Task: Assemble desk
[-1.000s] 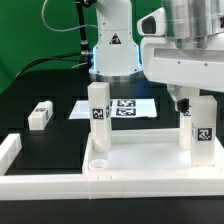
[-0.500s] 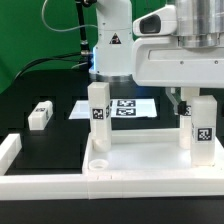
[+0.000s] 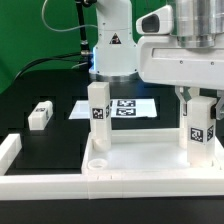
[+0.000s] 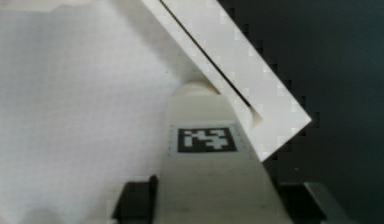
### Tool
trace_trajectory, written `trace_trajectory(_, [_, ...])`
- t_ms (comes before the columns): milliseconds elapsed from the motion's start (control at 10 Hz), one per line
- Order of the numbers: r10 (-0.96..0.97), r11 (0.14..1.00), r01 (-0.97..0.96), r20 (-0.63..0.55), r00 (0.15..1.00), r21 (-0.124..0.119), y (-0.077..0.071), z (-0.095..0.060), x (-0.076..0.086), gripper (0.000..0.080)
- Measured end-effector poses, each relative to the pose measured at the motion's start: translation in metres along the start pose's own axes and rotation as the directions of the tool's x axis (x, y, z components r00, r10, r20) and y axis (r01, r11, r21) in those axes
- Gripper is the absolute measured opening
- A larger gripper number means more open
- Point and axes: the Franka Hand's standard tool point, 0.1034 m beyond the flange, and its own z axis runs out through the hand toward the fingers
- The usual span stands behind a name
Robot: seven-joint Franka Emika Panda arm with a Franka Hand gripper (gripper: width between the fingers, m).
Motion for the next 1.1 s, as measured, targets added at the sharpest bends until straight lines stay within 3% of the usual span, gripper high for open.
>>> trace_trajectory(200, [0.338,0.941,-0.338,0.016,0.941,0.003,0.000,0.000,0.000,0.0287])
trace_trajectory(300, [0.513,0.858,-0.514,0.040,0.858,0.011,-0.003,0.000,0.000,0.0287])
trace_trajectory(500, [0.806,0.587,-0.810,0.086,0.586,0.016,-0.010,0.002,-0.001,0.0287])
trace_trajectory(700, [0.891,0.445,-0.895,0.092,0.444,0.011,-0.013,0.001,-0.001,0.0287])
trace_trajectory(800, [0.908,0.409,-0.912,0.092,0.409,0.010,-0.013,0.001,0.000,0.0287])
trace_trajectory(1000, [0.900,0.426,-0.905,0.092,0.425,0.014,-0.013,0.002,0.000,0.0287])
trace_trajectory(1100, [0.877,0.473,-0.881,0.090,0.473,0.020,-0.013,0.002,0.000,0.0467])
